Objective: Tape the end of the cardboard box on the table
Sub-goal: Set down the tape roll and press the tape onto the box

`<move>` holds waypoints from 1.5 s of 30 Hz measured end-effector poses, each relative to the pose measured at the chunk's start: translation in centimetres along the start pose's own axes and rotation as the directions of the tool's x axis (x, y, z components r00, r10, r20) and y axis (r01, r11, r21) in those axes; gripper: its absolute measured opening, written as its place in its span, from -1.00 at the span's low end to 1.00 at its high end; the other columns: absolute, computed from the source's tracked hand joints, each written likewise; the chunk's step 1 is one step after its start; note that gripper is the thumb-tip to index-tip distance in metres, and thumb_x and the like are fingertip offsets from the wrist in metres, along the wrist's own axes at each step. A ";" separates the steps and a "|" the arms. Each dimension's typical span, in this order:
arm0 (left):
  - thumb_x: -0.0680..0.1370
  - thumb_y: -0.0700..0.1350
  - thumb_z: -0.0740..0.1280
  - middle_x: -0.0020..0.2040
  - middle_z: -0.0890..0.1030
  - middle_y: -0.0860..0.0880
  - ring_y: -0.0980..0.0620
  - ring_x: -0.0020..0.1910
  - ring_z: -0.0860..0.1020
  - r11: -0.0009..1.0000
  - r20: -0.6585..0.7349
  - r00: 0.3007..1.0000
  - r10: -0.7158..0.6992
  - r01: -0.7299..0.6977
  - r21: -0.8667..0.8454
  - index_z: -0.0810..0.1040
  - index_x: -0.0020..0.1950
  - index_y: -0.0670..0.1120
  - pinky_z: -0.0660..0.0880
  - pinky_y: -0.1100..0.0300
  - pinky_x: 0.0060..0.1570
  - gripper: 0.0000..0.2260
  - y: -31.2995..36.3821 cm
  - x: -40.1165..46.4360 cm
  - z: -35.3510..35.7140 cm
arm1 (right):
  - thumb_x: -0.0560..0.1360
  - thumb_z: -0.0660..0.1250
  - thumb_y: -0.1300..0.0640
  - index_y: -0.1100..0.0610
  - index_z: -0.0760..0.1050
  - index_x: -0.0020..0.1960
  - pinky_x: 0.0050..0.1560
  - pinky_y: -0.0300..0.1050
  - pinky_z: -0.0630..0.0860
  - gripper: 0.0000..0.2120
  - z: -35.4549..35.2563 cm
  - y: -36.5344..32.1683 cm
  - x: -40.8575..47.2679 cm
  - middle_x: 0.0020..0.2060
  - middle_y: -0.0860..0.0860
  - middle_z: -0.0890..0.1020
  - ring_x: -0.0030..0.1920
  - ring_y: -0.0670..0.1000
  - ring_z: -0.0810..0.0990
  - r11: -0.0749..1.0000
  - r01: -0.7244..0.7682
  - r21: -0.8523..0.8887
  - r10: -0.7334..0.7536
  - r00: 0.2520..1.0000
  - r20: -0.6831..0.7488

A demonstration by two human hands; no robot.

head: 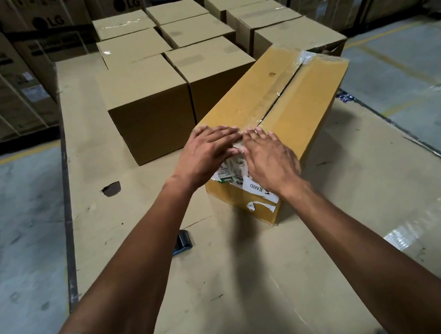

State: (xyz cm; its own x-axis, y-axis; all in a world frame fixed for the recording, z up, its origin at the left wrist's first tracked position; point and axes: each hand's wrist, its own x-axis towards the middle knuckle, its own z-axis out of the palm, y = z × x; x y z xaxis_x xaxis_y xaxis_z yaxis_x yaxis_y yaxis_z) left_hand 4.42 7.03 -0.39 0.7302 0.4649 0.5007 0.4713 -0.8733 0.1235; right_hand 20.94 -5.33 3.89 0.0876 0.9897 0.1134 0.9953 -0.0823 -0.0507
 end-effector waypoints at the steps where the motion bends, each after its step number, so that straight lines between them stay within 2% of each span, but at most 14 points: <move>1: 0.72 0.22 0.18 0.55 0.54 0.04 -0.02 0.55 0.46 1.000 -0.015 1.000 -0.007 0.007 -0.008 0.52 0.57 0.08 0.33 -0.11 0.47 -0.53 0.0 -0.1 0.2 | 0.76 -0.11 -0.05 0.20 0.12 0.67 0.66 0.03 0.02 -0.44 0.2 0.0 0.0 0.66 0.13 0.24 0.67 0.09 0.16 1.000 0.000 -0.010 0.000 1.000 -0.009; 6: 0.69 0.11 0.36 0.59 0.49 0.03 -0.04 0.59 0.41 1.000 -0.022 1.000 0.012 -0.012 -0.010 0.46 0.62 0.07 0.29 -0.13 0.52 -0.51 -0.4 -0.5 0.9 | 0.75 -0.11 -0.14 0.20 0.09 0.67 0.66 0.04 0.01 -0.38 0.6 0.0 0.2 0.66 0.15 0.20 0.68 0.12 0.14 1.000 0.005 -0.019 -0.005 1.000 0.015; 11: 0.62 0.01 0.49 0.64 0.43 0.02 -0.05 0.64 0.33 0.999 0.008 0.999 0.032 -0.032 -0.010 0.37 0.66 0.06 0.22 -0.15 0.59 -0.37 -0.6 -0.9 0.8 | 0.71 0.17 -0.13 0.22 -0.10 0.70 0.69 0.05 -0.03 -0.24 0.9 0.0 -0.5 0.70 0.17 0.02 0.70 0.13 0.00 0.986 0.042 -0.161 -0.034 0.998 0.053; 13: 0.65 0.09 0.44 0.64 0.42 0.03 -0.04 0.64 0.32 0.999 0.014 1.000 0.024 -0.023 -0.022 0.37 0.67 0.07 0.19 -0.12 0.60 -0.40 -0.4 -1.0 0.7 | 0.73 0.06 -0.16 0.21 -0.06 0.70 0.69 0.05 -0.02 -0.30 0.8 0.0 -0.5 0.69 0.16 0.06 0.70 0.12 0.03 0.990 0.036 -0.136 -0.030 0.999 0.042; 15: 0.72 0.18 0.29 0.62 0.45 0.03 -0.03 0.63 0.35 0.999 0.012 1.000 -0.006 0.006 -0.053 0.42 0.64 0.07 0.19 -0.11 0.61 -0.49 -0.2 -0.8 0.6 | 0.75 -0.11 -0.18 0.19 -0.01 0.69 0.68 0.05 -0.01 -0.35 0.5 -0.1 -0.4 0.69 0.13 0.10 0.69 0.10 0.06 0.996 0.022 -0.084 -0.019 0.999 0.035; 17: 0.77 0.17 0.15 0.59 0.49 0.03 -0.02 0.61 0.37 0.997 0.004 0.999 -0.037 0.037 -0.068 0.45 0.62 0.08 0.20 -0.12 0.61 -0.56 0.1 -0.7 0.8 | 0.75 -0.17 -0.17 0.17 0.00 0.69 0.67 0.03 -0.03 -0.37 0.4 -0.3 -0.3 0.69 0.11 0.11 0.69 0.08 0.06 0.998 0.009 -0.068 -0.007 1.000 0.026; 19: 0.78 0.12 0.13 0.57 0.51 0.03 -0.02 0.60 0.39 0.997 -0.020 0.999 -0.050 0.049 -0.062 0.48 0.60 0.07 0.23 -0.14 0.59 -0.59 0.3 -0.8 1.0 | 0.76 -0.16 -0.16 0.16 0.03 0.69 0.66 0.02 -0.03 -0.39 0.6 -0.4 -0.3 0.69 0.10 0.14 0.69 0.07 0.08 0.998 -0.004 -0.064 0.005 1.000 0.009; 22: 0.77 0.09 0.17 0.57 0.52 0.02 -0.04 0.59 0.40 0.998 -0.038 0.999 -0.039 0.037 -0.053 0.48 0.60 0.06 0.25 -0.14 0.58 -0.59 0.1 -0.8 1.3 | 0.76 -0.07 -0.15 0.16 0.03 0.69 0.66 0.02 0.00 -0.39 0.6 -0.4 -0.2 0.69 0.10 0.14 0.69 0.08 0.10 0.996 -0.010 -0.084 0.011 1.000 0.011; 26: 0.71 0.03 0.30 0.63 0.44 -0.01 -0.08 0.64 0.33 1.000 -0.036 0.999 0.018 -0.019 -0.014 0.37 0.67 0.03 0.19 -0.16 0.61 -0.50 -0.4 -1.2 1.5 | 0.70 0.19 -0.14 0.18 -0.07 0.70 0.67 0.03 -0.03 -0.24 0.9 -0.5 -0.3 0.70 0.12 0.06 0.70 0.10 0.04 0.984 0.002 -0.177 0.005 0.999 0.044; 31: 0.63 0.03 0.44 0.66 0.38 -0.03 -0.12 0.66 0.28 0.999 -0.015 0.999 0.044 -0.044 0.011 0.30 0.70 0.02 0.14 -0.17 0.64 -0.34 -0.6 -1.6 1.2 | 0.67 0.26 -0.14 0.17 -0.10 0.70 0.66 0.01 -0.05 -0.18 0.6 -0.4 -0.3 0.70 0.12 0.03 0.70 0.09 0.02 0.986 0.011 -0.169 -0.003 0.999 0.050; 36: 0.76 0.00 0.20 0.65 0.40 0.03 -0.05 0.66 0.29 1.000 -0.017 1.000 0.016 -0.016 -0.005 0.34 0.69 0.06 0.15 -0.13 0.63 -0.54 -0.6 -1.4 1.4 | 0.74 -0.14 -0.20 0.15 0.04 0.70 0.65 0.02 0.01 -0.36 0.3 -0.4 -0.4 0.68 0.10 0.15 0.68 0.07 0.12 0.999 -0.005 -0.051 0.006 1.000 0.016; 38: 0.74 -0.07 0.24 0.65 0.41 0.03 -0.04 0.65 0.30 1.000 -0.022 1.000 0.011 -0.011 0.012 0.34 0.68 0.06 0.16 -0.12 0.62 -0.52 -0.6 -1.4 1.6 | 0.74 -0.17 -0.18 0.15 0.07 0.69 0.66 0.04 0.04 -0.37 0.4 -0.6 -0.3 0.68 0.10 0.18 0.68 0.07 0.13 0.999 -0.016 -0.051 0.016 1.000 0.002; 41: 0.72 -0.11 0.33 0.65 0.40 0.02 -0.06 0.65 0.31 0.999 -0.034 0.999 0.034 -0.033 0.030 0.33 0.69 0.05 0.19 -0.12 0.61 -0.47 -0.9 -1.4 1.8 | 0.75 -0.09 -0.17 0.15 0.05 0.69 0.67 0.05 0.05 -0.38 0.7 -0.6 -0.2 0.68 0.11 0.15 0.68 0.08 0.11 0.996 -0.014 -0.090 0.015 1.000 0.000; 45: 0.67 -0.08 0.42 0.68 0.35 0.01 -0.07 0.68 0.27 0.997 -0.016 0.997 0.072 -0.072 0.001 0.28 0.71 0.03 0.16 -0.14 0.63 -0.37 -1.1 -1.6 1.4 | 0.69 0.19 -0.15 0.17 -0.06 0.70 0.68 0.04 0.02 -0.24 0.8 -0.5 -0.3 0.70 0.12 0.07 0.69 0.09 0.06 0.985 0.008 -0.174 -0.004 1.000 0.027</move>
State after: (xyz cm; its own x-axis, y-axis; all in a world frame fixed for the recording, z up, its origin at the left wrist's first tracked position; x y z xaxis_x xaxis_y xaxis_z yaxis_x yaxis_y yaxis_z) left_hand 3.43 7.51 -2.53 0.7544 0.3984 0.5217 0.4180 -0.9043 0.0862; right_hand 20.36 -5.50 3.13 0.0828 0.9928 0.0864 0.9879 -0.0931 0.1240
